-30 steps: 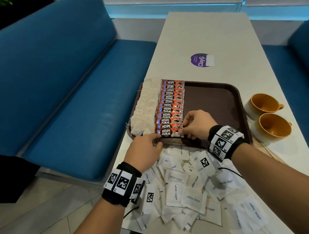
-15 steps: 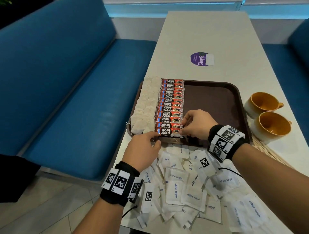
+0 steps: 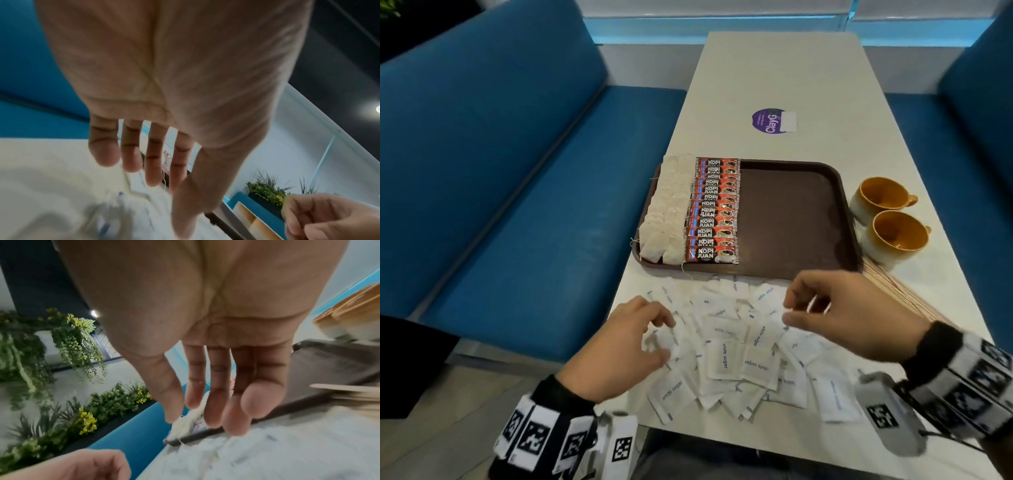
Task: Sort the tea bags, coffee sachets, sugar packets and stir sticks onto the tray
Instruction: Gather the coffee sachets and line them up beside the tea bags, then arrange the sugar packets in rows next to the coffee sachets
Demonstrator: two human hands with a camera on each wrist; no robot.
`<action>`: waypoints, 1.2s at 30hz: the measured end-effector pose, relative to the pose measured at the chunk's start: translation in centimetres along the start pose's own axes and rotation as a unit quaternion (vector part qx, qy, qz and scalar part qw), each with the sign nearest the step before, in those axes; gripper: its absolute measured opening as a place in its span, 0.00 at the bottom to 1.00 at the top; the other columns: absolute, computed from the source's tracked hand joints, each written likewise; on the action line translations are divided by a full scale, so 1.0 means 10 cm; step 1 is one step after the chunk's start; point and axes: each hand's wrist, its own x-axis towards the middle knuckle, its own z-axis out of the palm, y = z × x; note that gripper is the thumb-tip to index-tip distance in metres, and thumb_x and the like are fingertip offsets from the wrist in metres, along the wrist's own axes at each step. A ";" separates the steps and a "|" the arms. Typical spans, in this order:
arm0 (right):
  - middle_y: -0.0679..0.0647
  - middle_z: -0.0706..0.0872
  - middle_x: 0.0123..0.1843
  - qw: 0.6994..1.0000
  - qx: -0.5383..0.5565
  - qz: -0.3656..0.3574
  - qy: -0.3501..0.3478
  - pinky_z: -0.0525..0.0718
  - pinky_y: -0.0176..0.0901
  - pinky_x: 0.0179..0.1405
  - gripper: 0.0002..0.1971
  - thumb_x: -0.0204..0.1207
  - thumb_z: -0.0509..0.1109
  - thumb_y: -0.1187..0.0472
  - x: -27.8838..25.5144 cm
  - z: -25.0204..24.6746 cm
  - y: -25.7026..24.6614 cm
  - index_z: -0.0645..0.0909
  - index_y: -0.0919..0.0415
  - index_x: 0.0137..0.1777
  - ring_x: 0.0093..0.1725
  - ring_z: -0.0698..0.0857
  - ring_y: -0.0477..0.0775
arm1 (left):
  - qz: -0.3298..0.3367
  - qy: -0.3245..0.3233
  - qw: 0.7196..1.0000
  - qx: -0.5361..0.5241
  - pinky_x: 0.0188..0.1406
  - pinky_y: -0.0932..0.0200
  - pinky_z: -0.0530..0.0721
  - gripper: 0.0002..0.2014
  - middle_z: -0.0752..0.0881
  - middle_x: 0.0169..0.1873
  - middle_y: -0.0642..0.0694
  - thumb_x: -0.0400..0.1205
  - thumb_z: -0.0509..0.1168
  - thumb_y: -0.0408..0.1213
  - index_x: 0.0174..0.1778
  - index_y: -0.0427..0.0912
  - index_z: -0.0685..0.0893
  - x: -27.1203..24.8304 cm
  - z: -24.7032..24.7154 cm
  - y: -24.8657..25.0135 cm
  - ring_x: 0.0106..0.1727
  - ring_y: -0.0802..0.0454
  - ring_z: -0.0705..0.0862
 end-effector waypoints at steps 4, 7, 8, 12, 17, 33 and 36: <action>0.35 0.86 0.42 0.998 -0.054 0.036 0.020 0.82 0.33 0.39 0.07 0.75 0.78 0.43 -0.48 0.17 0.32 0.82 0.39 0.47 0.43 0.84 0.36 | -0.031 -0.042 0.998 0.032 0.54 0.67 0.76 0.17 0.75 0.49 0.63 0.72 0.77 0.53 0.51 0.64 0.76 -0.31 0.23 0.02 0.57 0.68 0.73; 0.37 0.84 0.45 0.991 -0.062 0.090 0.073 0.75 0.33 0.37 0.10 0.76 0.78 0.44 -0.73 0.32 0.57 0.80 0.40 0.51 0.41 0.82 0.39 | -0.091 -0.016 0.995 0.040 0.47 0.67 0.74 0.21 0.75 0.48 0.61 0.70 0.80 0.57 0.48 0.61 0.74 -0.45 0.40 0.04 0.52 0.65 0.76; 0.38 0.83 0.47 0.989 -0.054 0.106 0.086 0.75 0.35 0.38 0.12 0.74 0.79 0.43 -0.78 0.38 0.63 0.80 0.40 0.53 0.42 0.81 0.39 | -0.105 -0.005 0.993 0.044 0.47 0.66 0.75 0.22 0.75 0.49 0.61 0.69 0.81 0.57 0.48 0.60 0.74 -0.48 0.46 0.05 0.51 0.63 0.77; 0.43 0.79 0.58 0.983 -0.066 0.141 0.095 0.78 0.41 0.51 0.28 0.69 0.80 0.37 -0.87 0.63 0.76 0.78 0.47 0.65 0.53 0.81 0.44 | -0.138 0.049 0.989 0.014 0.47 0.61 0.76 0.25 0.77 0.48 0.57 0.69 0.84 0.51 0.53 0.54 0.77 -0.49 0.61 0.14 0.48 0.60 0.79; 0.53 0.73 0.68 0.979 -0.060 0.174 0.092 0.80 0.53 0.68 0.43 0.67 0.82 0.36 -0.77 0.81 0.77 0.72 0.55 0.78 0.69 0.78 0.58 | -0.153 0.058 0.986 -0.015 0.42 0.60 0.74 0.23 0.80 0.44 0.52 0.70 0.85 0.45 0.54 0.51 0.80 -0.40 0.65 0.21 0.43 0.58 0.79; 0.48 0.84 0.44 0.975 0.070 0.181 0.111 0.76 0.41 0.41 0.22 0.68 0.87 0.54 -0.60 0.83 0.64 0.85 0.53 0.60 0.43 0.82 0.48 | -0.085 0.066 0.989 -0.103 0.39 0.53 0.83 0.05 0.90 0.35 0.51 0.85 0.71 0.44 0.44 0.52 0.84 -0.32 0.45 0.28 0.39 0.50 0.88; 0.49 0.83 0.46 0.976 0.074 0.170 0.114 0.73 0.39 0.35 0.19 0.67 0.88 0.54 -0.60 0.81 0.64 0.82 0.52 0.51 0.42 0.80 0.45 | -0.022 0.040 0.991 -0.124 0.50 0.46 0.83 0.06 0.88 0.39 0.49 0.87 0.68 0.45 0.45 0.49 0.85 -0.20 0.48 0.45 0.43 0.47 0.86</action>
